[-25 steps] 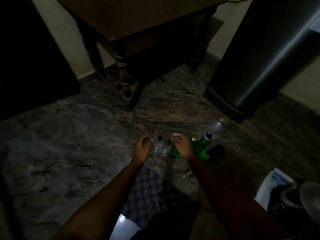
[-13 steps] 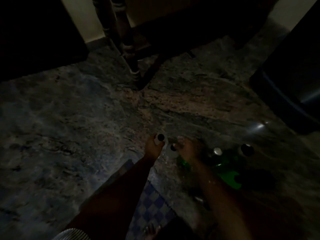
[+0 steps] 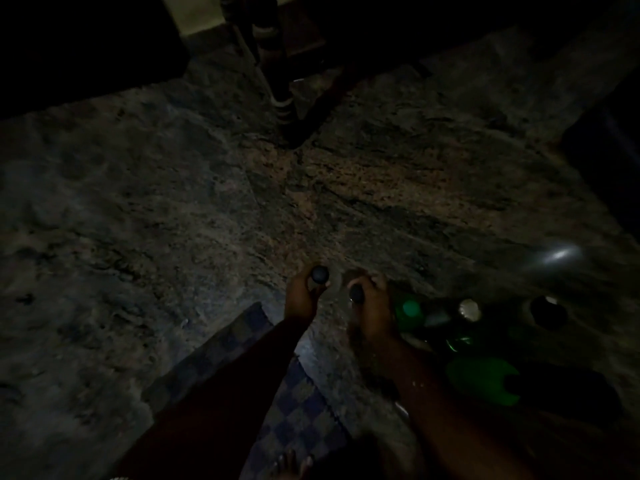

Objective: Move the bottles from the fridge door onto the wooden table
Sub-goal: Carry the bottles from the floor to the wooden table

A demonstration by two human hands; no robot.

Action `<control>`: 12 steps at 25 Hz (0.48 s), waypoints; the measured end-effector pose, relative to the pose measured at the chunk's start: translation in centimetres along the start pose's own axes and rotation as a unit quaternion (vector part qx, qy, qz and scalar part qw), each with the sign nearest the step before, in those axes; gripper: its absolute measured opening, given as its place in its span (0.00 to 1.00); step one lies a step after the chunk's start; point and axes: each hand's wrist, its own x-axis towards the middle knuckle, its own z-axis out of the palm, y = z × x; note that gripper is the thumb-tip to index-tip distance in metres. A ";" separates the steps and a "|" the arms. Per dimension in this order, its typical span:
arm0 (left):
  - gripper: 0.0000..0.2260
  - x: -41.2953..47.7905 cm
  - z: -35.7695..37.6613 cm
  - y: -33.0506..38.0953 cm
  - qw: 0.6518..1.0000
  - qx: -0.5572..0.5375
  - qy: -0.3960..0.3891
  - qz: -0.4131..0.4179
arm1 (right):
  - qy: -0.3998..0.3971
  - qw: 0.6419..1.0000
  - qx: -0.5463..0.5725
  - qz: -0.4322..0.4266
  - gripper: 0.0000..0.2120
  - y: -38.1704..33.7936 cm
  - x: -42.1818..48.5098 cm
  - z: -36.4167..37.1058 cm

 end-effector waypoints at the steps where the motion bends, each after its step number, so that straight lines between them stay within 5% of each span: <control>1: 0.19 -0.9 -1.2 0.6 1.000 -0.002 -0.005 0.002 | 0.011 1.000 0.006 -0.017 0.07 -0.8 -1.0 -0.8; 8: 0.18 -10.1 -12.2 14.2 0.998 -0.017 -0.045 0.043 | -0.081 0.994 0.027 -0.063 0.17 -15.8 -11.3 -12.7; 12: 0.18 -17.1 -19.4 25.0 0.997 -0.036 0.004 0.069 | -0.110 0.984 0.022 -0.142 0.20 -26.4 -18.5 -19.7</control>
